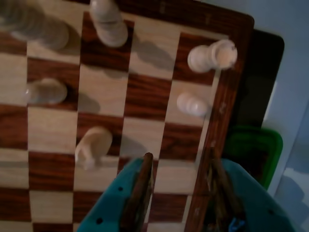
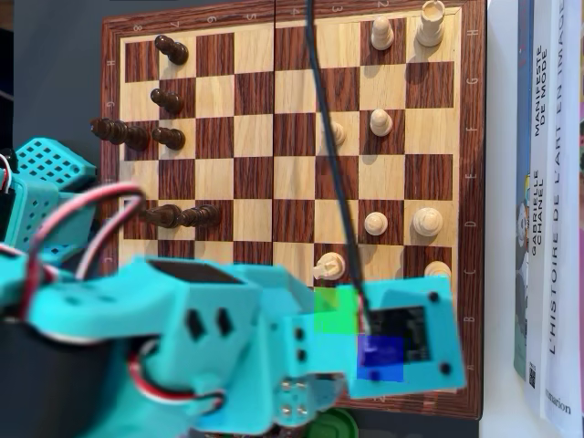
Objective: Play chess
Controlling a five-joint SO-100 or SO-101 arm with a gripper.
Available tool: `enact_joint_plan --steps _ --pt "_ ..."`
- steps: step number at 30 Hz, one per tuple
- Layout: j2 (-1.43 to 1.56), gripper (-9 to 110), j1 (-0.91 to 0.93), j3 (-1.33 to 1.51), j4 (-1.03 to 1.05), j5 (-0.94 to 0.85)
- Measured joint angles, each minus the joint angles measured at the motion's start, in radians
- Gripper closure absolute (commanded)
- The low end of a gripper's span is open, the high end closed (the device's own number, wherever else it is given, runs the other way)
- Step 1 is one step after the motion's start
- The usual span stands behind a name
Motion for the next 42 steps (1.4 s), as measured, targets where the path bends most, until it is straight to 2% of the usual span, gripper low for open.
enact_joint_plan --steps 12,42 --pt "-0.184 84 0.012 -0.163 0.0 0.0" --pt "-0.245 85 0.048 -0.193 0.0 0.0"
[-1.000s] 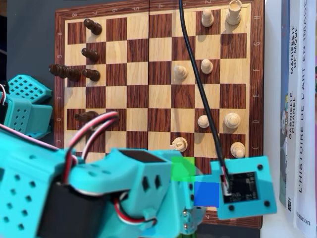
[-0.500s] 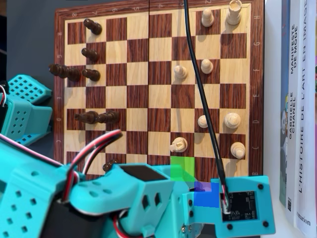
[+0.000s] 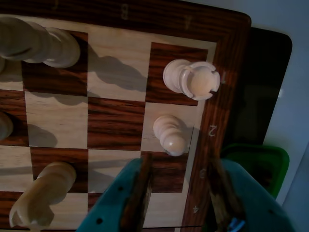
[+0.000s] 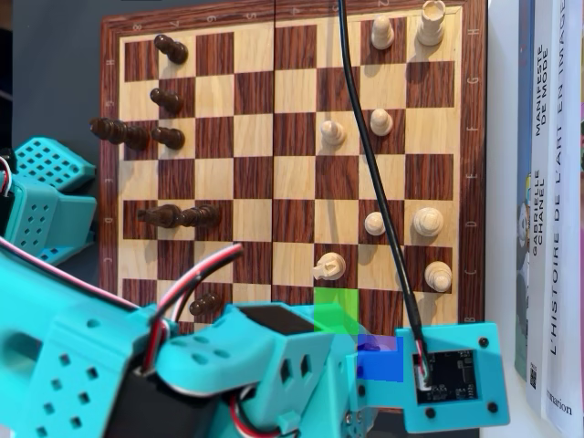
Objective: Play chess
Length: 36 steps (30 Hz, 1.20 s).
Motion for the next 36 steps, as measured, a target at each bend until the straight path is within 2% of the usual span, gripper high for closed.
enact_joint_plan --steps 36 --pt "-0.067 85 -0.002 -0.044 0.0 0.0"
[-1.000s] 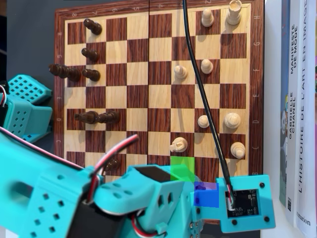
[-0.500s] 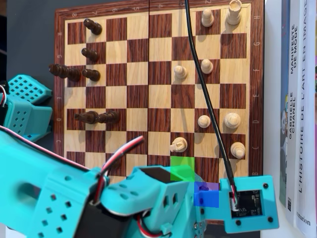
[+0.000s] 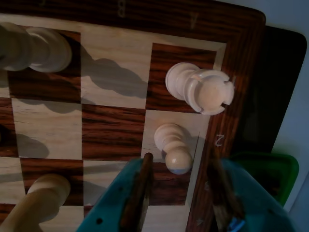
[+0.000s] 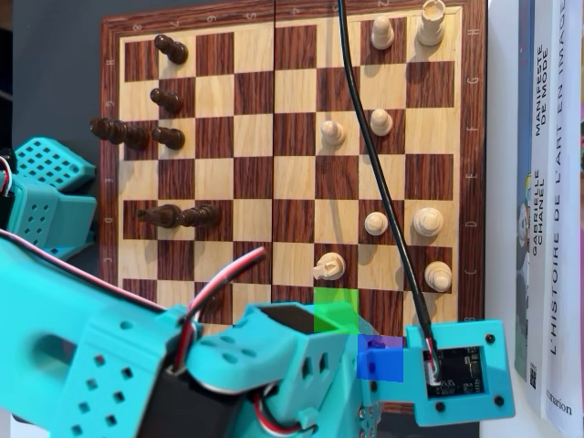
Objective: Play chess
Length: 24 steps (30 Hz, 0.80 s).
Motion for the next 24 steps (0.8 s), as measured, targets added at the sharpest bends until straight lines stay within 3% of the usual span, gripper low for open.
enact_joint_plan --steps 24 --pt "-0.048 84 -0.02 -0.012 -0.028 0.0"
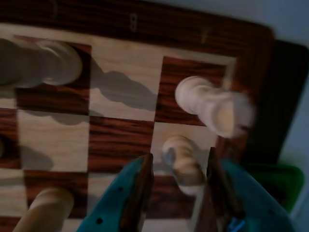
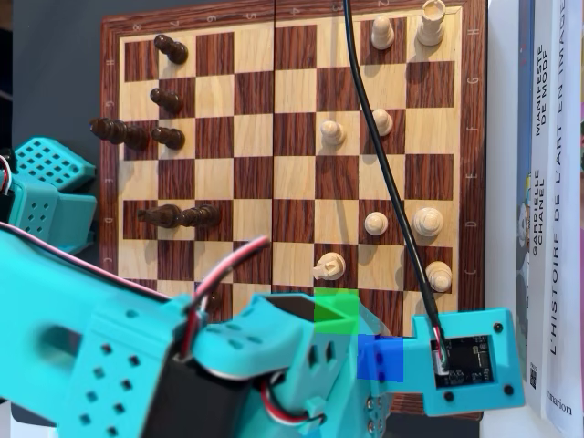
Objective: Play chess
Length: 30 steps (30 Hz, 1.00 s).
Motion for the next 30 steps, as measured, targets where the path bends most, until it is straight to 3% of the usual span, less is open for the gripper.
enact_joint_plan --steps 30 --pt "-0.015 85 0.035 -0.011 0.0 0.0"
